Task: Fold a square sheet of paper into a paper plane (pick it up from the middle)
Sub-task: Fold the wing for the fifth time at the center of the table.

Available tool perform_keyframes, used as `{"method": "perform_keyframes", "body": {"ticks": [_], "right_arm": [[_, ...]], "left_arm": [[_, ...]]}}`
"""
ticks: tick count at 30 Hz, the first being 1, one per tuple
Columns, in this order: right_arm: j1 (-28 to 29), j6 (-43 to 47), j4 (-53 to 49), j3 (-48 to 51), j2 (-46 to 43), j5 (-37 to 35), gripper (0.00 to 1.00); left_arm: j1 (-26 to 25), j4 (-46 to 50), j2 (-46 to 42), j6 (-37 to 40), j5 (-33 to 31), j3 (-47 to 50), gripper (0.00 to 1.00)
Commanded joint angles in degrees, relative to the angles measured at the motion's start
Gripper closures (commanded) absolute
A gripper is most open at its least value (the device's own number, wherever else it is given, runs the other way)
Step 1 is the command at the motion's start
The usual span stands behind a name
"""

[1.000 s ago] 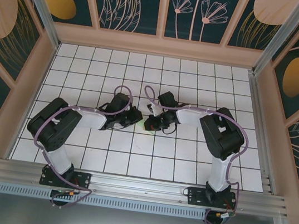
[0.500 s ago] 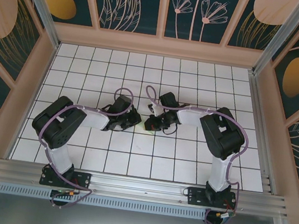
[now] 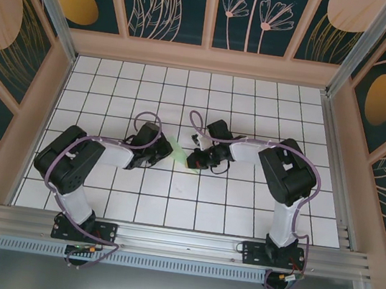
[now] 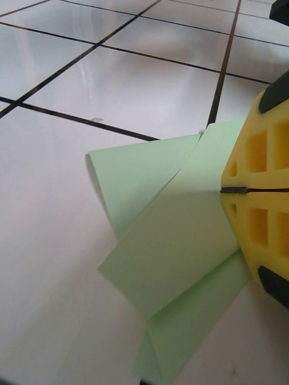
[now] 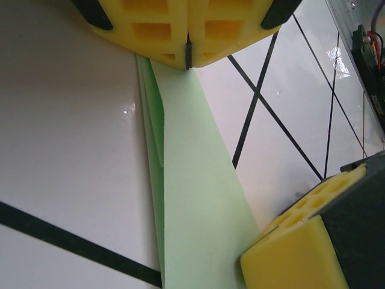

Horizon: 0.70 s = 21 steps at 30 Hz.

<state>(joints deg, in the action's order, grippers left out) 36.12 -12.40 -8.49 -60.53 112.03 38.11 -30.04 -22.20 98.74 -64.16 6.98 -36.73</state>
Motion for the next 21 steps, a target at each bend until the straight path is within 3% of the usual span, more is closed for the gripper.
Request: {"method": "perform_keyframes", "body": {"ticks": [1,8,15,21], "right_arm": [[0.08,0.42,-5.62,3.89,3.83,-5.76,1.00],[0.00,0.29,-5.31,4.31,4.00,-5.76,1.00],[-0.04,0.17,-4.89,4.08,3.62,-4.97,1.00],[0.00,0.18,-3.79,3.13,1.66,-1.45,1.00]], "left_arm": [[2.42,0.56,-2.05,-2.12,-4.67,2.66,0.92],[4.44,0.14,-4.68,-3.89,-6.89,5.82,0.92],[5.43,-0.70,-8.55,-0.60,-5.49,5.86,0.92],[4.62,-6.24,-14.15,2.13,1.18,7.62,0.92]]}}
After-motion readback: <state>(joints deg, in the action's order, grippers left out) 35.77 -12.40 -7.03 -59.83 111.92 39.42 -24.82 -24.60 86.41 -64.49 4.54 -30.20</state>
